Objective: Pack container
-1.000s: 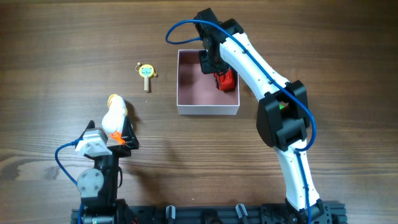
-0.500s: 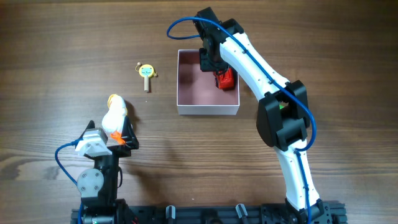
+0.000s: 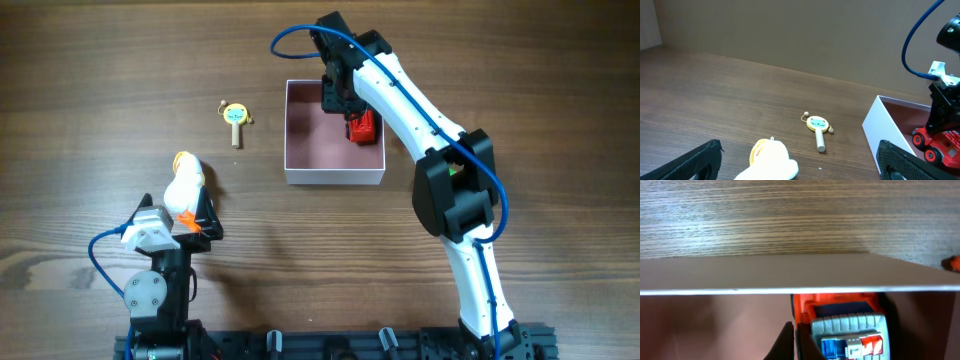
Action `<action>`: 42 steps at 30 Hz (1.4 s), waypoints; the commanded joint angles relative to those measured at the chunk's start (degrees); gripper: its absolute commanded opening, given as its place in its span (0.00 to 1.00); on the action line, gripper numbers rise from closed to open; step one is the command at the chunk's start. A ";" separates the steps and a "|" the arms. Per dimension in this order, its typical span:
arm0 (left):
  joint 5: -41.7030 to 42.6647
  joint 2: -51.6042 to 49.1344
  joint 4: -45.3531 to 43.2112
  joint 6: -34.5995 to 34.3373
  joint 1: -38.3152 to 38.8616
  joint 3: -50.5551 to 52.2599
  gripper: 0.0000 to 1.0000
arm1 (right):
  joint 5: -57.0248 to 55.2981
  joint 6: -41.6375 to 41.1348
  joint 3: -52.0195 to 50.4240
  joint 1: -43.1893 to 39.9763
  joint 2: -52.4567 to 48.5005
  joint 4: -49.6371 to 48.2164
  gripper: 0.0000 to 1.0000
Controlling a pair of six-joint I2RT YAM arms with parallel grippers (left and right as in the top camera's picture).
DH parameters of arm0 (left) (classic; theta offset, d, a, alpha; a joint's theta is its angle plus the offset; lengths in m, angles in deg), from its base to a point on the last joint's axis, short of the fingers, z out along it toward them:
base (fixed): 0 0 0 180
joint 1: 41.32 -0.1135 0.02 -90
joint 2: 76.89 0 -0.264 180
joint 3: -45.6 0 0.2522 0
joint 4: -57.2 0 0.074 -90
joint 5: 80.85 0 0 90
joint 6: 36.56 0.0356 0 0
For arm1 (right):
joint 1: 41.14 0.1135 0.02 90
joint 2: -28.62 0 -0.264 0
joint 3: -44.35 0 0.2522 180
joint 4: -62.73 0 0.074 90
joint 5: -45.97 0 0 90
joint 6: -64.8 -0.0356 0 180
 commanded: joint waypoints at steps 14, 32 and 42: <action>-0.72 0.37 -0.15 1.16 0.44 0.37 1.00 | -5.97 -4.02 -0.11 -1.09 -1.33 4.15 0.04; -0.72 0.37 -0.15 1.16 0.44 0.37 1.00 | -5.75 -4.46 -0.11 -1.07 -1.25 4.63 0.04; -0.72 0.37 -0.15 1.16 0.44 0.37 1.00 | -5.75 -3.85 -0.09 -1.07 -1.11 4.70 0.04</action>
